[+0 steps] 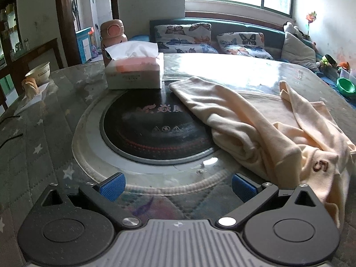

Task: Fold clothes
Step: 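Move both grippers toward the crumpled cream sweatshirt on the table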

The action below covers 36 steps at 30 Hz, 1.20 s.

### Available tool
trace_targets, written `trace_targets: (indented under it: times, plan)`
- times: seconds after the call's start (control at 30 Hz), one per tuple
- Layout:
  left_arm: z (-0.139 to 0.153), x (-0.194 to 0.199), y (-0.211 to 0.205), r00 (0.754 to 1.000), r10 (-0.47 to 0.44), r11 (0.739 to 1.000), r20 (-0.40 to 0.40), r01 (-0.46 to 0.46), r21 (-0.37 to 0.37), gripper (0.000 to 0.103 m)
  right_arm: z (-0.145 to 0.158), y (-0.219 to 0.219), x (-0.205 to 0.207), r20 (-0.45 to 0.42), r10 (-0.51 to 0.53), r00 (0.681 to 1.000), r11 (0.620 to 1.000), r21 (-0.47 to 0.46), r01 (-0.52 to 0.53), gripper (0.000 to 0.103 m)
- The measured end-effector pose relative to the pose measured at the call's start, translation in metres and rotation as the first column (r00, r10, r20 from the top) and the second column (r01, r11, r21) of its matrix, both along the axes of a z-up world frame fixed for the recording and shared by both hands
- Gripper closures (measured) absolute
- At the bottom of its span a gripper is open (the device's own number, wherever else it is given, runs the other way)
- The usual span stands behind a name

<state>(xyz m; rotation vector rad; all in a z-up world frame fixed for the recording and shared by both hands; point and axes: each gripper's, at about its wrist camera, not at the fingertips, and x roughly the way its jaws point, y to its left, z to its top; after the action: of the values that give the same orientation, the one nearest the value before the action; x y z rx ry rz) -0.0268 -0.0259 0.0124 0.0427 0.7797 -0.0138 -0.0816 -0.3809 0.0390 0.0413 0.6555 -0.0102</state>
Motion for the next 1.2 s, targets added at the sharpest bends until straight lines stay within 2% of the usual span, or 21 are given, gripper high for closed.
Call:
trace_targets:
  times: [0.33,0.47,0.8,1.2]
  plan:
    - [0.005,-0.012,-0.004,0.999,0.023,1.0,-0.028,-0.023,-0.013,0.0,0.004,0.026,-0.024,-0.016,0.016,1.0,0.999,-0.036,-0.016,0.0]
    - [0.008,-0.018,-0.005,0.998,0.043,0.998,-0.042,-0.045,-0.049,0.0,0.003,0.037,-0.033,-0.03,0.008,1.0,0.998,-0.059,-0.01,0.0]
    - [0.011,-0.038,-0.023,0.998,0.042,0.997,-0.056,-0.046,-0.067,0.0,0.002,0.041,-0.049,-0.06,-0.042,0.997,0.999,0.016,0.043,0.0]
    - [0.01,-0.048,-0.036,0.997,-0.005,0.999,-0.074,0.003,-0.033,0.0,0.001,0.045,-0.052,-0.075,-0.046,0.996,0.999,0.025,0.048,0.0]
